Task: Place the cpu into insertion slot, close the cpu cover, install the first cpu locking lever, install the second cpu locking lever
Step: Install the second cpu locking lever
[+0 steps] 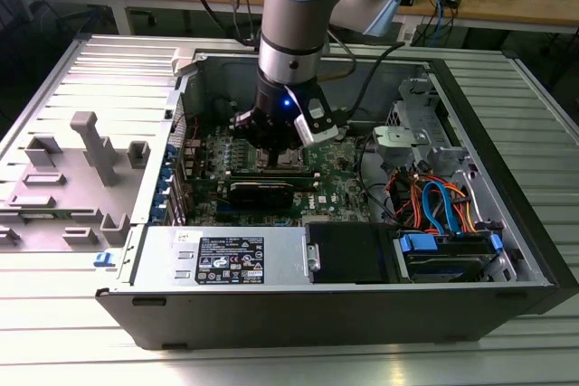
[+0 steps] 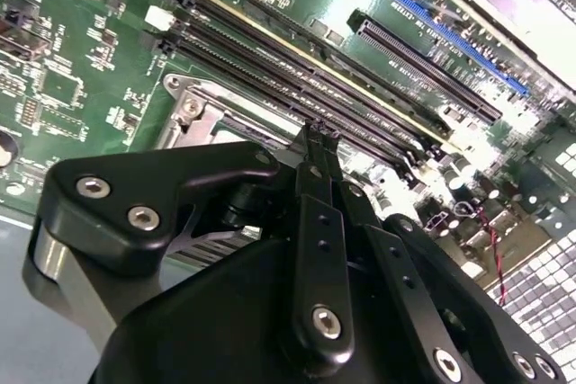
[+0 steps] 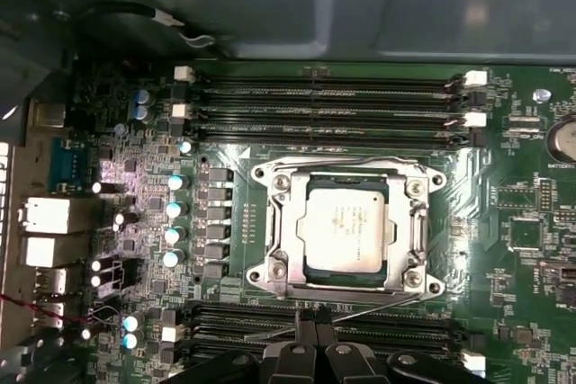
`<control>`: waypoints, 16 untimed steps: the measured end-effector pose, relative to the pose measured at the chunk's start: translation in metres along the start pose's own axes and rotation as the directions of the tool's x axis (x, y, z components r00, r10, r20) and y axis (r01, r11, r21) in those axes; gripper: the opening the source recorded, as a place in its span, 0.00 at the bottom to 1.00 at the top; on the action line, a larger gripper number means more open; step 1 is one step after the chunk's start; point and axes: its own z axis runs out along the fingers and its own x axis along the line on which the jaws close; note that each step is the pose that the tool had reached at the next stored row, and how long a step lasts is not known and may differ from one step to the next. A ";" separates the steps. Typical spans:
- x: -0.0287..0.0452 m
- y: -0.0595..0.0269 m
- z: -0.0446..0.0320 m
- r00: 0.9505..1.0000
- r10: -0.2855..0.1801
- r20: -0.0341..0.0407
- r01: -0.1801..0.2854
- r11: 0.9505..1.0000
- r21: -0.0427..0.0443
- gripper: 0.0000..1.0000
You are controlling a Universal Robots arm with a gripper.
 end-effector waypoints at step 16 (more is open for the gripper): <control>0.0114 -0.0035 0.0064 0.994 -0.107 -0.004 0.107 0.994 -0.025 0.11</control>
